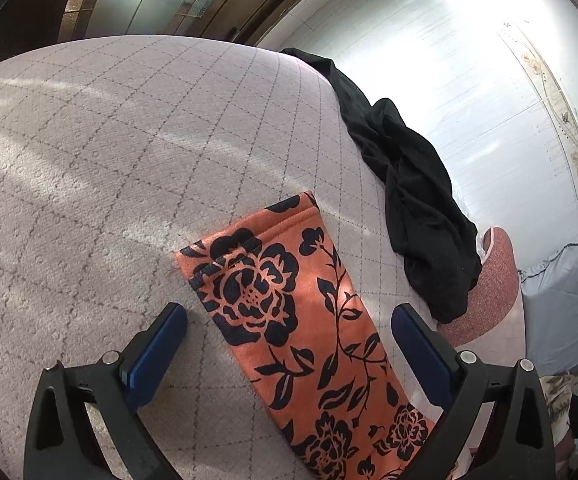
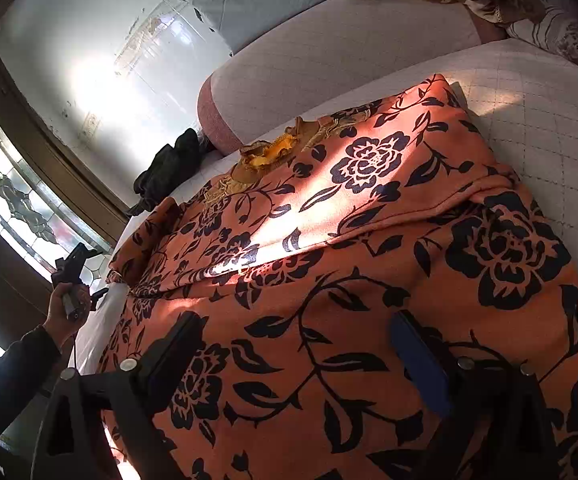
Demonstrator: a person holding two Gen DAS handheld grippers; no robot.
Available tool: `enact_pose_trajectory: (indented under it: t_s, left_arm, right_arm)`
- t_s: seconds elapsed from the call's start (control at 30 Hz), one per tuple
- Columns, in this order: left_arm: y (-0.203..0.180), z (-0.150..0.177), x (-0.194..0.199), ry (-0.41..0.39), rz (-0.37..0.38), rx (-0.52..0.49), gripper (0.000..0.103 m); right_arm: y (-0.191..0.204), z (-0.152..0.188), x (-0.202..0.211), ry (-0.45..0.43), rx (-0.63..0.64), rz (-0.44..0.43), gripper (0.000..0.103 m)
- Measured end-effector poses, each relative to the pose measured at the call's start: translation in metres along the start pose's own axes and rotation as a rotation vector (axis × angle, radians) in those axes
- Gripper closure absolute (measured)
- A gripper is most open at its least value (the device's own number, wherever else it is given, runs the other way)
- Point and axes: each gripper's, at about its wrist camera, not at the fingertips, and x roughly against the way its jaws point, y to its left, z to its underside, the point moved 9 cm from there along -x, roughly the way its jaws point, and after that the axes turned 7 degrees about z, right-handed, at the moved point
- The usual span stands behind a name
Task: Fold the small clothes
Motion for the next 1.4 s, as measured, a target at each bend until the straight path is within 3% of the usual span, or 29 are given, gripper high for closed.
enact_pose_trajectory:
  t_s: [0.13,0.2,0.23,0.27,0.37,0.5,0.6,0.67,0.8,0.93,1.0,1.07,1.1,1.17,1.2,1.23,1.27,1.33,1.4]
  left_arm:
    - [0.002,-0.009,-0.010,-0.032,-0.064,-0.023,0.015]
    - [0.007,-0.012,-0.012,-0.048,-0.162,-0.061,0.043]
    - [0.013,-0.014,-0.012,-0.052,-0.225,-0.080,0.075]
    - [0.018,-0.017,-0.013,-0.045,-0.259,-0.091,0.086]
    - [0.012,-0.021,-0.013,-0.019,-0.258,-0.148,0.094]
    - [-0.045,-0.021,0.010,-0.079,-0.220,-0.250,0.094]
    - [-0.134,0.002,0.043,-0.120,-0.098,-0.436,0.094]
    - [-0.202,0.032,0.068,-0.132,0.022,-0.551,0.094]
    - [-0.326,0.126,0.107,-0.088,0.268,-0.761,0.094]
    - [-0.397,0.249,0.110,0.041,0.433,-0.892,0.094]
    - [-0.410,0.314,0.097,0.131,0.464,-0.915,0.094]
    - [-0.403,0.377,0.074,0.233,0.443,-0.939,0.088]
    - [-0.396,0.411,0.053,0.306,0.415,-0.995,0.080]
    - [-0.361,0.468,0.018,0.441,0.287,-1.087,0.052]
    - [-0.339,0.487,0.004,0.516,0.210,-1.117,0.052]
    - [-0.319,0.497,0.000,0.569,0.158,-1.132,0.052]
    - [-0.308,0.493,0.002,0.570,0.140,-1.129,0.052]
    - [-0.301,0.465,0.021,0.477,0.165,-1.109,0.052]
    - [-0.295,0.428,0.043,0.390,0.172,-1.087,0.042]
  right_arm:
    - [0.000,0.000,-0.001,-0.002,0.001,-0.002,0.006]
    - [0.001,0.000,-0.001,-0.001,0.002,-0.004,0.005]
    - [0.001,0.000,-0.002,0.000,0.003,-0.005,0.005]
    - [0.001,0.000,-0.002,0.001,0.005,-0.005,0.005]
    - [0.001,0.000,-0.002,0.002,0.005,-0.006,0.005]
    - [0.001,0.000,-0.002,-0.002,0.000,-0.013,0.005]
    - [0.000,0.000,0.000,-0.009,-0.011,-0.030,0.005]
    - [-0.001,-0.001,0.001,-0.012,-0.015,-0.037,0.005]
    - [-0.001,-0.001,0.002,-0.016,-0.020,-0.043,0.005]
    - [-0.001,-0.001,0.002,-0.018,-0.021,-0.047,0.005]
    - [-0.002,-0.001,0.003,-0.019,-0.024,-0.050,0.005]
    - [-0.002,-0.001,0.003,-0.019,-0.025,-0.050,0.005]
    - [-0.002,-0.001,0.003,-0.020,-0.025,-0.050,0.005]
    - [-0.002,-0.001,0.003,-0.021,-0.026,-0.052,0.005]
    - [-0.002,-0.001,0.003,-0.021,-0.027,-0.054,0.005]
    - [-0.002,-0.002,0.004,-0.022,-0.029,-0.056,0.005]
    - [-0.002,-0.001,0.004,-0.024,-0.031,-0.059,0.005]
    - [-0.002,-0.002,0.005,-0.025,-0.037,-0.065,0.005]
    - [-0.002,-0.002,0.005,-0.022,-0.040,-0.063,0.005]
